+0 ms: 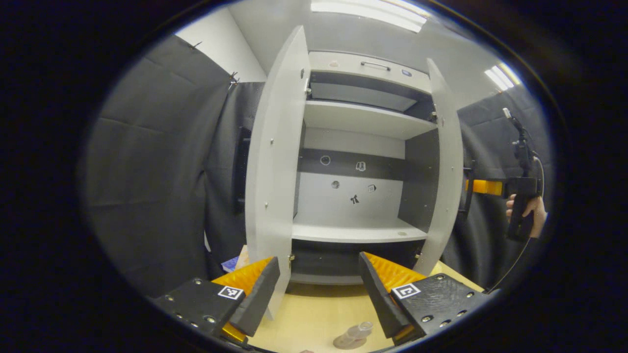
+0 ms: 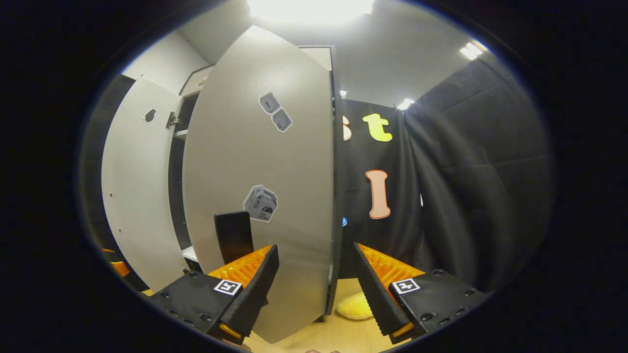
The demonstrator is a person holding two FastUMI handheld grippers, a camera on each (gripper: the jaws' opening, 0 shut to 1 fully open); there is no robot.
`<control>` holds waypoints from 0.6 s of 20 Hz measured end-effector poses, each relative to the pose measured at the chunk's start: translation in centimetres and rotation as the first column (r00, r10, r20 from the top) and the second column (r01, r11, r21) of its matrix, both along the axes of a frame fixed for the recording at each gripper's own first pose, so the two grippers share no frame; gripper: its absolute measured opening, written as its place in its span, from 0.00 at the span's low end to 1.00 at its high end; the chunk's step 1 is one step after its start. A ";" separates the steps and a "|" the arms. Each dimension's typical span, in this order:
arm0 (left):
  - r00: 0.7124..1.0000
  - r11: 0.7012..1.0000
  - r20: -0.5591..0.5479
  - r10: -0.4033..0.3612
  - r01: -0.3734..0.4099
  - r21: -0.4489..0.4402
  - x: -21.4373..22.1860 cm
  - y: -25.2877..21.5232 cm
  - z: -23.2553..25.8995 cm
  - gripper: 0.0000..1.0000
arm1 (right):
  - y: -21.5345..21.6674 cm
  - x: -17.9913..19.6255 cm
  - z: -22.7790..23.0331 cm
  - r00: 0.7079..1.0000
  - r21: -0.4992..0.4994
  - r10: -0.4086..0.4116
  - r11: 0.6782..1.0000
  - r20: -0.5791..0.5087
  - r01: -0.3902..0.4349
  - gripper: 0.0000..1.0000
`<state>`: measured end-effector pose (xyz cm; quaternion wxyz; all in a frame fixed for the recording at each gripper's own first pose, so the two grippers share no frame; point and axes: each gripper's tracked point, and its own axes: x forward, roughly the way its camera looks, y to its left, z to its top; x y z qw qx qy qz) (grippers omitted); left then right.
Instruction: Grasp the bottle in the cabinet with the left hand and place it on the coaster, then close the right door with the right hand and the left door with the left hand.
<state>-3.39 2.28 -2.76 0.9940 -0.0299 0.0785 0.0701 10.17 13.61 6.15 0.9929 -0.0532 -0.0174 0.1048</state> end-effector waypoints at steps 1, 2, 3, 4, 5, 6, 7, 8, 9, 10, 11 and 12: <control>1.000 1.000 0.003 0.005 -0.005 -0.004 -0.4 0.8 0.1 0.94 | 1.1 0.2 -0.4 1.000 0.004 0.008 1.000 -0.013 -0.008 0.95; 1.000 1.000 0.007 0.013 -0.013 -0.004 -1.1 1.6 0.3 0.94 | 2.7 -0.1 -0.7 0.999 0.026 0.040 0.999 -0.024 -0.039 0.96; 1.000 1.000 0.013 0.020 -0.020 -0.003 -1.8 2.4 0.4 0.94 | 4.0 -0.3 -0.9 0.998 0.045 0.056 0.998 -0.028 -0.054 0.95; 0.999 1.000 0.021 0.028 -0.028 -0.002 -2.4 3.2 0.7 0.94 | 5.1 -0.5 -1.2 0.997 0.058 0.071 0.996 -0.029 -0.069 0.96; 0.999 0.999 0.029 0.038 -0.038 -0.001 -3.0 4.2 0.8 0.93 | 5.7 -0.7 -1.5 0.997 0.062 0.073 0.996 -0.031 -0.071 0.96; 0.998 0.999 0.036 0.045 -0.045 -0.002 -3.6 5.4 0.9 0.93 | 6.0 -1.1 -2.0 0.997 0.060 0.071 0.996 -0.032 -0.069 0.96; 0.998 0.999 0.042 0.047 -0.047 -0.004 -4.1 6.5 1.0 0.93 | 6.6 -1.5 -2.4 0.997 0.057 0.068 0.996 -0.032 -0.066 0.96; 0.998 0.999 0.049 0.047 -0.047 -0.006 -4.5 7.6 1.2 0.94 | 6.9 -1.8 -2.8 0.998 0.055 0.056 0.997 -0.029 -0.054 0.96; 0.997 0.999 0.058 0.048 -0.048 -0.007 -4.7 8.7 1.6 0.94 | 7.2 -2.1 -3.1 0.998 0.057 0.054 0.997 -0.033 -0.052 0.92; 0.996 0.998 0.065 0.057 -0.056 -0.007 -4.8 10.1 1.8 0.99 | 7.5 -2.4 -3.5 0.998 0.061 0.051 0.997 -0.037 -0.048 0.96; 0.996 0.998 0.068 0.060 -0.060 -0.009 -4.6 11.4 1.9 0.94 | 7.6 -2.7 -3.6 0.998 0.063 0.044 0.997 -0.039 -0.041 0.96; 0.997 0.999 0.063 0.049 -0.048 -0.016 -4.2 12.3 1.9 0.94 | 7.5 -3.0 -3.7 0.999 0.060 0.034 0.998 -0.036 -0.032 0.96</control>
